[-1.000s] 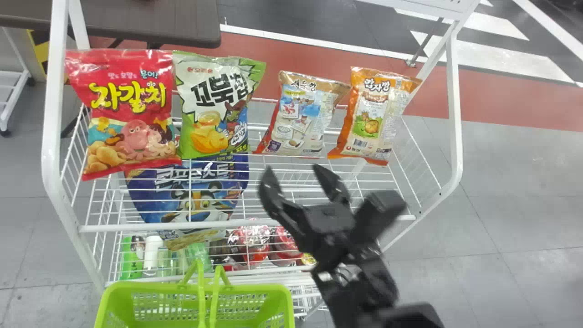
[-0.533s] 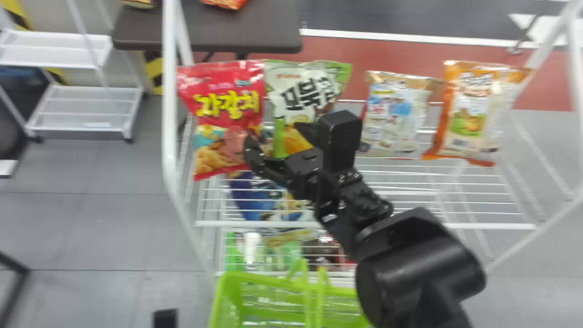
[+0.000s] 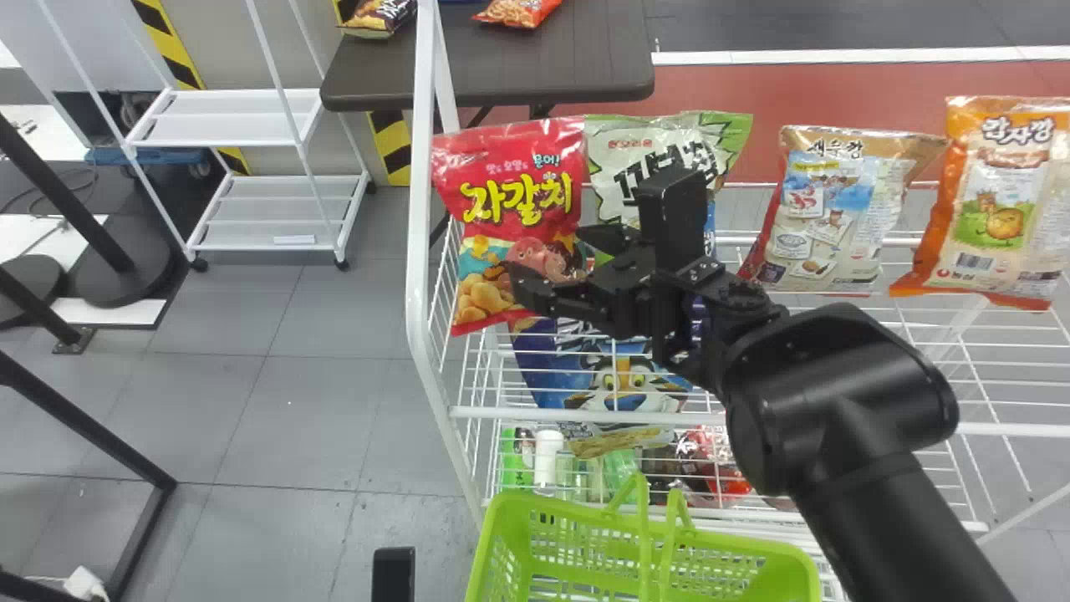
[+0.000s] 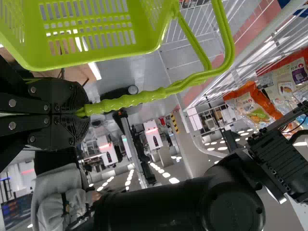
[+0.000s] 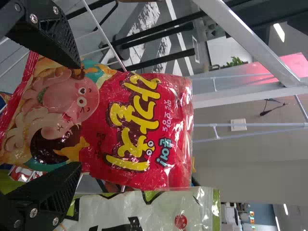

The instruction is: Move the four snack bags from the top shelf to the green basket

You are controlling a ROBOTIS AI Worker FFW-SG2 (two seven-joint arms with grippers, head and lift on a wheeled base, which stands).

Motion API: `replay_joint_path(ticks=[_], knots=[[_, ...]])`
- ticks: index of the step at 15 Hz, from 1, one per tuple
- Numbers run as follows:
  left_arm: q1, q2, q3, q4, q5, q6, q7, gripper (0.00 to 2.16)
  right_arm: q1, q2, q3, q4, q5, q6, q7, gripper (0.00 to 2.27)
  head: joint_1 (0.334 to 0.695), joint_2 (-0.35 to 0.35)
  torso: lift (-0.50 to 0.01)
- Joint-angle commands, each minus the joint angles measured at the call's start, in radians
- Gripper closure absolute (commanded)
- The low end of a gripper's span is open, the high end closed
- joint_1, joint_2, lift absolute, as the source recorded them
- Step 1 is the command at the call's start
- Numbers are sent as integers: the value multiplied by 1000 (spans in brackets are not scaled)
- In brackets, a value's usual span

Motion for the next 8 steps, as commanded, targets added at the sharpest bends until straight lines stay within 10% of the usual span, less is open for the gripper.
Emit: replay_joint_path(ticks=[1, 6, 8], knots=[[-13, 7, -2, 15, 12, -4, -2, 1582, -71, 1, -5, 69, -21, 50, 29, 336, 695, 90, 0], [-27, 18, -7, 29, 22, -4, -2, 1582, -110, 1, 2, 96, -3, 99, 72, 2192, 695, 89, 0], [-28, 19, -11, 29, 24, -4, -2, 1582, -85, 1, 21, 58, 17, 102, 74, 2246, 695, 92, 0]])
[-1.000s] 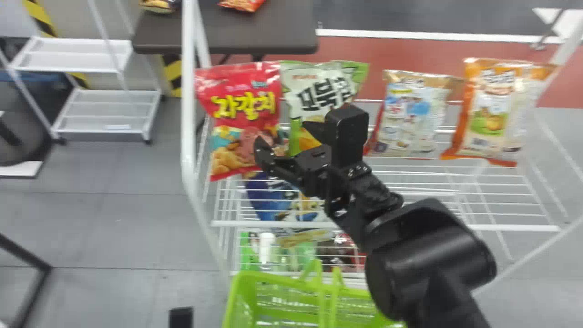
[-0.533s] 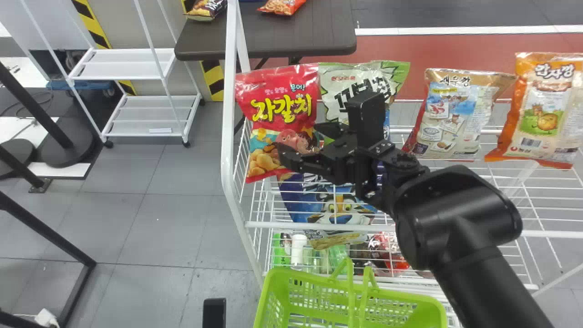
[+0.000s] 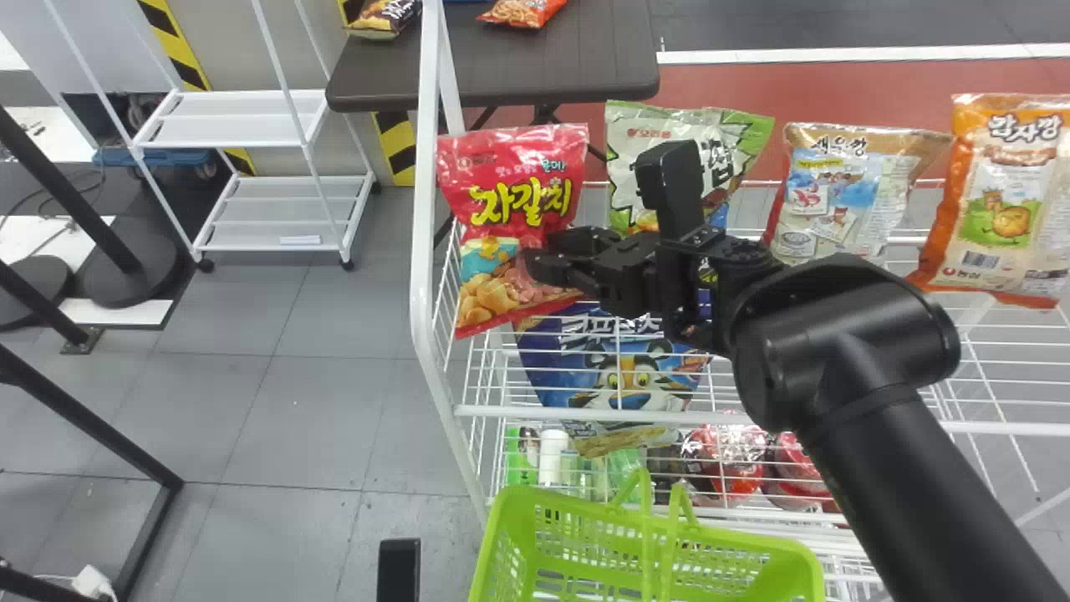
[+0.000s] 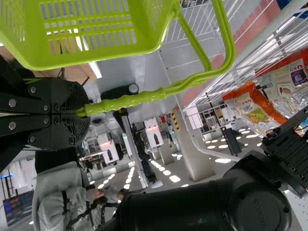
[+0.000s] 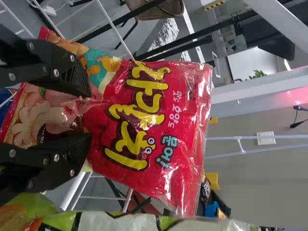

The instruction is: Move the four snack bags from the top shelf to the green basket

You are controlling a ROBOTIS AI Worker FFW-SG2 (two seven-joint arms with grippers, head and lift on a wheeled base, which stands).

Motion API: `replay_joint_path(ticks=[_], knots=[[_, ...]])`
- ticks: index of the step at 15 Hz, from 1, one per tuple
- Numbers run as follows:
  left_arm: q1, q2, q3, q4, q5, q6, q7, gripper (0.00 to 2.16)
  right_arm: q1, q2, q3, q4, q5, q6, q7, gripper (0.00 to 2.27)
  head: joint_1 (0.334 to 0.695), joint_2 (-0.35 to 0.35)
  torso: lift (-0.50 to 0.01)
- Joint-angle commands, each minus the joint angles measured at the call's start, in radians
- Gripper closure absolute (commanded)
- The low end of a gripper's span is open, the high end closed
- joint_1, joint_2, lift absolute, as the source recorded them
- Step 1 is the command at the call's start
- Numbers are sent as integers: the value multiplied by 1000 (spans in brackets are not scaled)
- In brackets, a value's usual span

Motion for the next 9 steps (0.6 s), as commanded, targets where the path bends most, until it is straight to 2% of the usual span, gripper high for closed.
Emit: replay_joint_path(ticks=[1, 3, 5, 9], knots=[[-1, 1, -3, 0, 1, 0, 0, 1582, 30, 1, 18, -48, 13, 5, -1, 2246, 695, 96, 0], [-1, 1, -6, -2, 1, 0, 2, 1582, 66, 1, 40, -103, 16, 33, -2, 2246, 695, 111, 0], [-1, -1, -4, -6, -1, 0, 2, 1582, 116, 1, 72, -188, 64, 88, -16, 2246, 695, 127, 0], [0, -4, -6, -9, -3, 0, 2, 1582, 270, 1, 152, -470, 228, 257, -127, 2246, 695, 155, 0]])
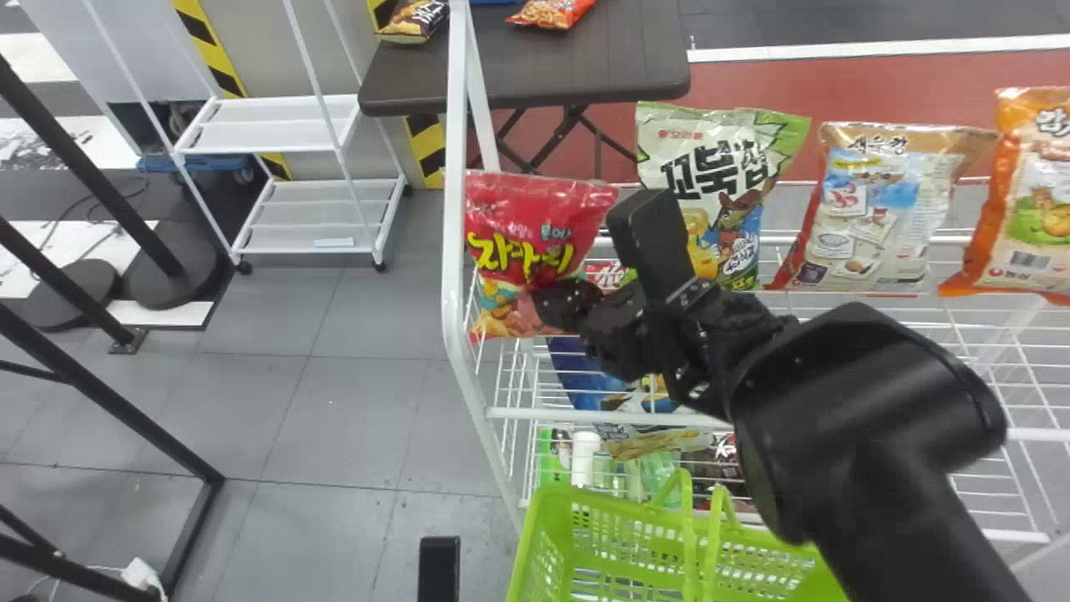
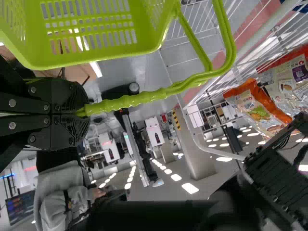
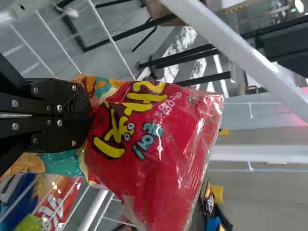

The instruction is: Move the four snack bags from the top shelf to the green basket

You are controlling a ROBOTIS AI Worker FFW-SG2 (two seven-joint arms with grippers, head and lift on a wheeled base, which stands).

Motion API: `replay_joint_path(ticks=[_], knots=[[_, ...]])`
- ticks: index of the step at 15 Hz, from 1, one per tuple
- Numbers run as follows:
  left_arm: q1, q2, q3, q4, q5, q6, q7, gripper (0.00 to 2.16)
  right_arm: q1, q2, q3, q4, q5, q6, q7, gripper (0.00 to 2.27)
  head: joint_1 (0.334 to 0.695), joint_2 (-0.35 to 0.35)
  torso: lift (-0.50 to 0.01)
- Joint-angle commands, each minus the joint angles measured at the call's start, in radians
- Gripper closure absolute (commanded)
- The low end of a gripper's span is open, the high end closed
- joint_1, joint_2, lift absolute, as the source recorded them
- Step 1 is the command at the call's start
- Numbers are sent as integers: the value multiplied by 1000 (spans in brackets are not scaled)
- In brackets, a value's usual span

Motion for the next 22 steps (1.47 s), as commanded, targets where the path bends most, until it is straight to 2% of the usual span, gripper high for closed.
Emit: replay_joint_path(ticks=[1, 2, 5, 7, 9, 10, 11, 13, 15, 17, 19, 22], knots=[[-1, -5, -1, -1, -6, 0, -1, 1582, 91, 1, 32, -184, 65, 89, -62, 2246, 695, 156, 0], [-1, -8, -3, 0, -9, 0, -3, 1582, 132, 1, 30, -266, 73, 126, -76, 2246, 695, 155, 0], [-1, -19, -1, -4, -18, 0, -3, 1582, 254, -89, -45, -485, 57, 206, -123, 2246, 695, 130, 0], [2, -27, -1, -9, -23, 0, -4, 1582, 356, -152, -117, -634, 42, 239, -137, 2246, 695, 32, 0], [7, -31, 3, -12, -23, 0, -9, 1582, 490, -176, -224, -759, 31, 248, -134, 2246, 695, -45, 0], [7, -36, 6, -12, -24, 0, -9, 1582, 563, -196, -301, -818, -15, 245, -131, 2250, 695, -82, 0], [7, -44, 16, -10, -26, 0, -9, 1582, 637, -201, -382, -868, -65, 239, -119, 2246, 695, -172, 0], [19, -67, 45, -12, -26, 0, -13, 1582, 735, -201, -474, -927, -79, 230, -105, 2246, 695, -252, 0], [47, -91, 80, -20, -27, -6, -18, 1582, 784, -201, -562, -960, -128, 328, -54, 2250, 695, -339, 0], [68, -113, 97, -29, -35, -25, -20, 1582, 816, -195, -596, -971, -131, 445, -5, 2250, 695, -350, 0], [71, -122, 97, -35, -46, -25, -20, 1582, 869, -172, -613, -974, -131, 531, 25, 2246, 695, -350, 0], [77, -131, 95, -49, -60, -21, -20, 1582, 899, -117, -605, -934, -138, 571, 64, 2250, 695, -350, 0]])
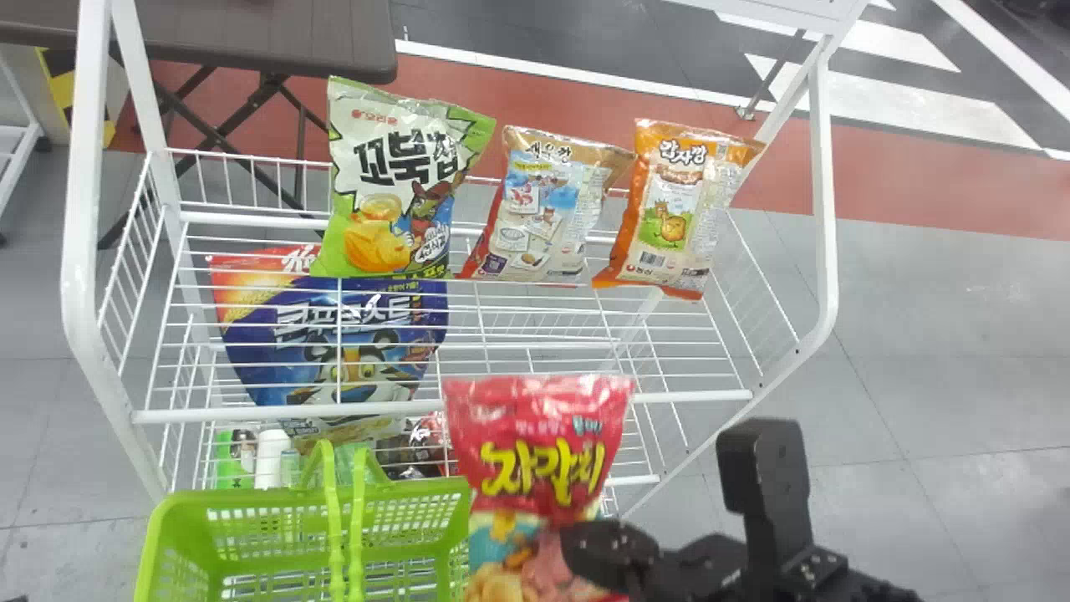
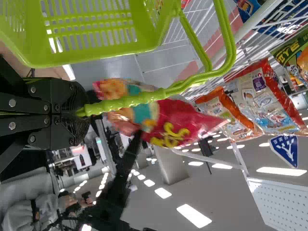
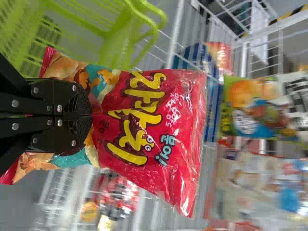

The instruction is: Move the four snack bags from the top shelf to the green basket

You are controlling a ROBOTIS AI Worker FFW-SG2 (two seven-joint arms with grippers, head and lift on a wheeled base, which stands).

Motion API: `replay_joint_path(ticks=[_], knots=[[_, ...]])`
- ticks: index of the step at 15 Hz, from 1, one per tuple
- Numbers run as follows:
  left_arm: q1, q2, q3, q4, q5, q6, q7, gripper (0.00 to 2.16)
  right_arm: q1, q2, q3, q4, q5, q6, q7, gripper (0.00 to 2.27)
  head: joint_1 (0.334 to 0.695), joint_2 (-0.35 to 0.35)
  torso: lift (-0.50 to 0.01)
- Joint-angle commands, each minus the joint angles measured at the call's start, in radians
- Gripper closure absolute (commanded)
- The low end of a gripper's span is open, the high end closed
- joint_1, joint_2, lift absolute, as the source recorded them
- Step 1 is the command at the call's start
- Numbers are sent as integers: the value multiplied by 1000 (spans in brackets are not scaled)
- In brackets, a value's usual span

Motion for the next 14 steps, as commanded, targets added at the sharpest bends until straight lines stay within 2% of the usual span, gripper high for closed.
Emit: replay_joint_path(ticks=[1, 9, 11, 14], knots=[[5, -6, -1, -13, -8, 2, 0, 1582, 1, 28, 31, 59, -7, 15, 4, 2250, 695, -350, 0], [5, -3, -3, -15, -9, 2, 3, 1582, -128, 43, 256, 275, 70, 40, -19, 2250, 695, -349, 0], [5, -1, -4, -16, -9, 2, 3, 1582, -155, 43, 278, 301, 82, 77, -19, 2250, 695, -315, 0], [5, 0, -3, -18, -9, 2, 5, 1582, -186, 29, 347, 309, 179, 205, 4, 2250, 695, -295, 0]])
